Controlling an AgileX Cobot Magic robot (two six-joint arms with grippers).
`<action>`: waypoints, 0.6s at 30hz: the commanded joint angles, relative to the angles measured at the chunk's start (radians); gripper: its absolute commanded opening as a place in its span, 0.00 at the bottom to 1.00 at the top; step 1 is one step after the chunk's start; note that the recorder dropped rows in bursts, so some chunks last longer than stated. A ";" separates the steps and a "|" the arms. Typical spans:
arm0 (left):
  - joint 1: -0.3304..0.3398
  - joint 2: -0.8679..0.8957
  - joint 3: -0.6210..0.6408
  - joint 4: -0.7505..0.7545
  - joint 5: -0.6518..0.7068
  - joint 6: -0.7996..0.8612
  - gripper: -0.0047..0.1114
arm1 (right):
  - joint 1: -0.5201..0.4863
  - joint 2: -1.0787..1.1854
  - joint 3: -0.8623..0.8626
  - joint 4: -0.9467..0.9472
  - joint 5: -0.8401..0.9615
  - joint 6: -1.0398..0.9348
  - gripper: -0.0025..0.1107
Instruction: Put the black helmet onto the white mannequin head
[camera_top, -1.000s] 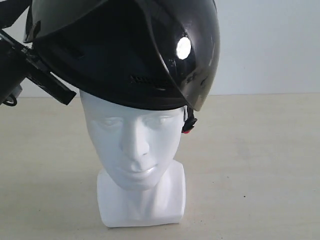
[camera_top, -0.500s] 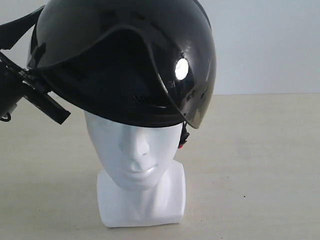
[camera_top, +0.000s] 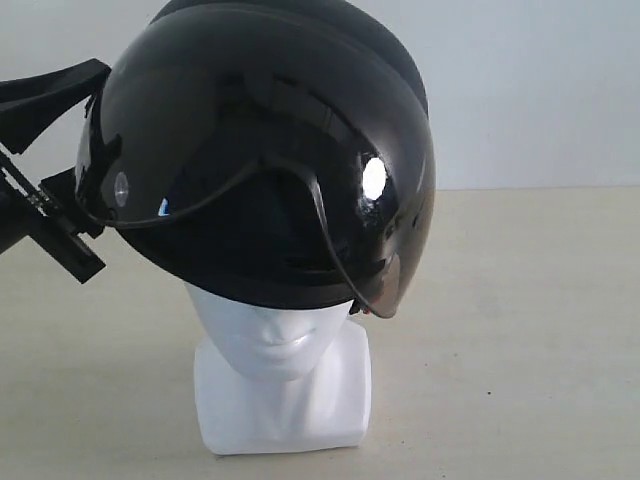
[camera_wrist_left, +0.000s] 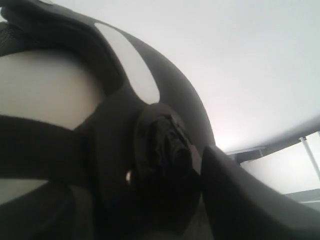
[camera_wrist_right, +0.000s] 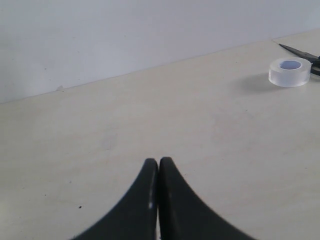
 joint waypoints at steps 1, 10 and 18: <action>0.015 0.007 0.016 0.022 0.255 0.120 0.08 | -0.007 -0.006 -0.001 -0.006 -0.013 -0.005 0.02; 0.015 0.007 0.016 0.046 0.313 0.163 0.08 | -0.007 -0.006 -0.001 -0.006 -0.013 -0.005 0.02; 0.015 0.007 0.016 0.036 0.325 0.125 0.08 | -0.007 -0.006 -0.001 -0.006 -0.013 -0.005 0.02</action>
